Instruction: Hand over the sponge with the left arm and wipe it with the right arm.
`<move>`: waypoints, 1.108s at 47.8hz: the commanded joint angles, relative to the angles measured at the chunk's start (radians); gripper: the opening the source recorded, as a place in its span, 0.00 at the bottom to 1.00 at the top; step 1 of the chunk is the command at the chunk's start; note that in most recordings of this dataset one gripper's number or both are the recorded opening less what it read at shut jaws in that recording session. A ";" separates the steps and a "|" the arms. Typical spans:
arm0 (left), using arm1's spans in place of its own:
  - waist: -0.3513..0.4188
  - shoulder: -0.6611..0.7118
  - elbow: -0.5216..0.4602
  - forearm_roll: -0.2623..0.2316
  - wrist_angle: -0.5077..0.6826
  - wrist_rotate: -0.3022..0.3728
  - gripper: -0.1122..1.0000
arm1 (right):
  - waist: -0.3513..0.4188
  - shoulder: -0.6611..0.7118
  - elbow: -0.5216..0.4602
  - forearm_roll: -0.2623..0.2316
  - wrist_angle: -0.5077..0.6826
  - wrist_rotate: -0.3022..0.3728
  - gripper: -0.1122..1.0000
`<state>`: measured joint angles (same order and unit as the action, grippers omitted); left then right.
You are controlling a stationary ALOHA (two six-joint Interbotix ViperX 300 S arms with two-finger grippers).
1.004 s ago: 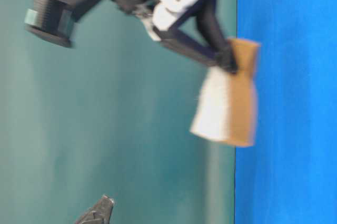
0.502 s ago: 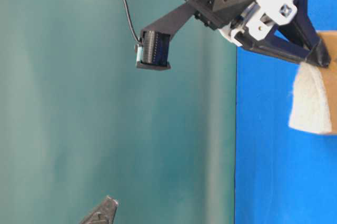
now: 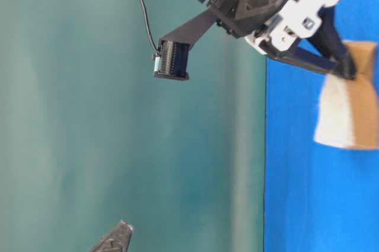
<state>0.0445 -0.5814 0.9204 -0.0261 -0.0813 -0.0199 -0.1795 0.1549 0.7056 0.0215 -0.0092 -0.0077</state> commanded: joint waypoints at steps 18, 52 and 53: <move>-0.003 -0.003 -0.005 -0.002 -0.008 0.002 0.91 | -0.212 -0.031 -0.009 -0.101 -0.029 -0.009 0.27; -0.003 -0.006 -0.003 0.000 -0.008 0.002 0.91 | 0.247 -0.032 -0.032 -0.040 0.028 0.153 0.27; -0.002 -0.006 -0.003 0.000 -0.008 0.002 0.91 | 0.253 -0.032 -0.032 -0.040 0.028 0.161 0.27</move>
<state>0.0430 -0.5814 0.9281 -0.0261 -0.0813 -0.0199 0.0337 0.1519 0.6918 -0.0215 0.0199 0.1381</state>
